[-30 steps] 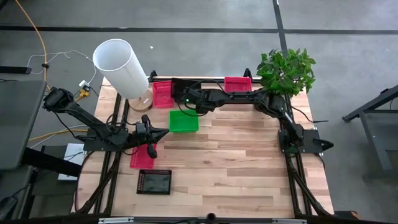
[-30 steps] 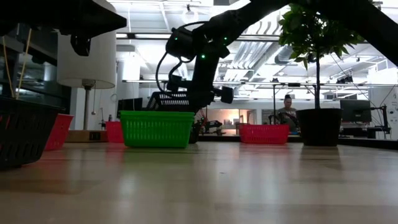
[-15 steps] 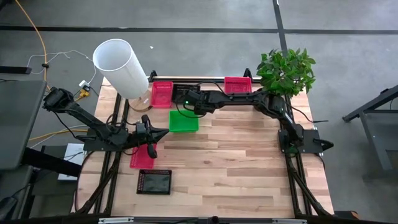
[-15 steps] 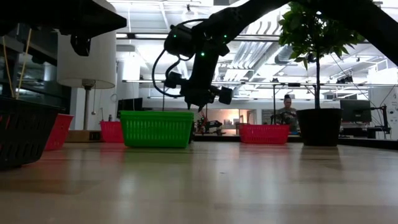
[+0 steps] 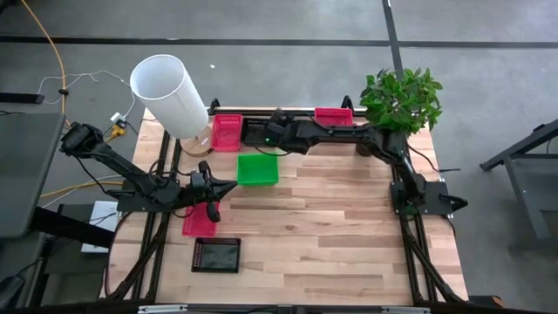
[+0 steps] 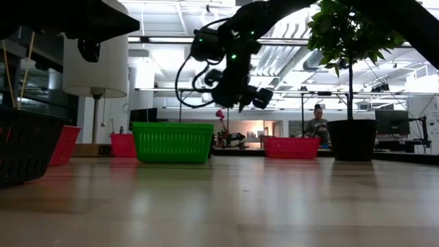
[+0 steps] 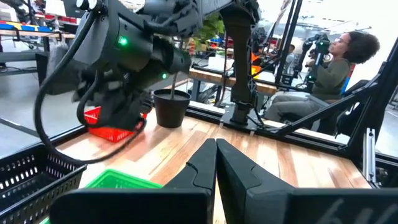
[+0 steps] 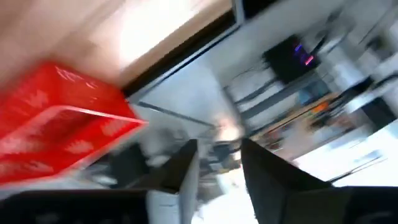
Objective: Stack baskets by color
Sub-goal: Stack the bottom black basket on top of the top black basket
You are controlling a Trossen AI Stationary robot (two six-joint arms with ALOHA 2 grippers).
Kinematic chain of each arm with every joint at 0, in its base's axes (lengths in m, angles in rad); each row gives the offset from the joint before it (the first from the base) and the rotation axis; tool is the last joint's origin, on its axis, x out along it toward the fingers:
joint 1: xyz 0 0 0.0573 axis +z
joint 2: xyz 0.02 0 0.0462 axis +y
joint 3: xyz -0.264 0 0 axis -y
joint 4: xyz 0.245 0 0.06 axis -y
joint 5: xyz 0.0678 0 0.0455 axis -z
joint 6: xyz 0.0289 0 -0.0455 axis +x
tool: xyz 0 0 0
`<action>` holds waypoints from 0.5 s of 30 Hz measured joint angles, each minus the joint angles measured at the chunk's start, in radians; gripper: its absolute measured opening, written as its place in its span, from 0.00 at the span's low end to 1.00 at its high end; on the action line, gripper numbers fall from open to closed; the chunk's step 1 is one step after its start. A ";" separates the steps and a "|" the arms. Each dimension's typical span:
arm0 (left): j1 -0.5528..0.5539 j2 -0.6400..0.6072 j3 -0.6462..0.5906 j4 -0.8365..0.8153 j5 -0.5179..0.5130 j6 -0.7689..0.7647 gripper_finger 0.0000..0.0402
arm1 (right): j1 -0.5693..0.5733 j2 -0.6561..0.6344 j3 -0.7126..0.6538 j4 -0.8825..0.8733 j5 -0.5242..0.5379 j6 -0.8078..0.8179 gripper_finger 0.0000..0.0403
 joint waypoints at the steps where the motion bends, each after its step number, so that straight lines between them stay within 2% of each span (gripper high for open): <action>1: 0.000 0.000 0.000 0.000 0.000 0.000 0.00 | -0.001 -0.010 0.000 -0.045 -0.009 0.096 0.21; 2: 0.000 0.000 0.000 0.001 0.000 0.000 0.00 | -0.001 -0.022 0.000 -0.101 -0.037 0.198 0.15; 4: 0.000 0.000 0.000 0.000 -0.002 0.003 0.00 | 0.001 -0.048 0.000 -0.223 -0.169 0.414 0.05; 8: 0.000 0.000 0.000 0.006 -0.003 0.027 0.00 | 0.007 -0.087 -0.006 -0.367 -0.515 0.793 0.03; 11: 0.000 0.000 0.000 0.013 -0.008 0.046 0.00 | 0.046 -0.153 -0.091 -0.344 -0.669 0.859 0.01; 15: 0.001 0.000 0.000 0.018 -0.006 0.053 0.00 | 0.129 -0.299 -0.317 -0.177 -0.803 0.917 0.00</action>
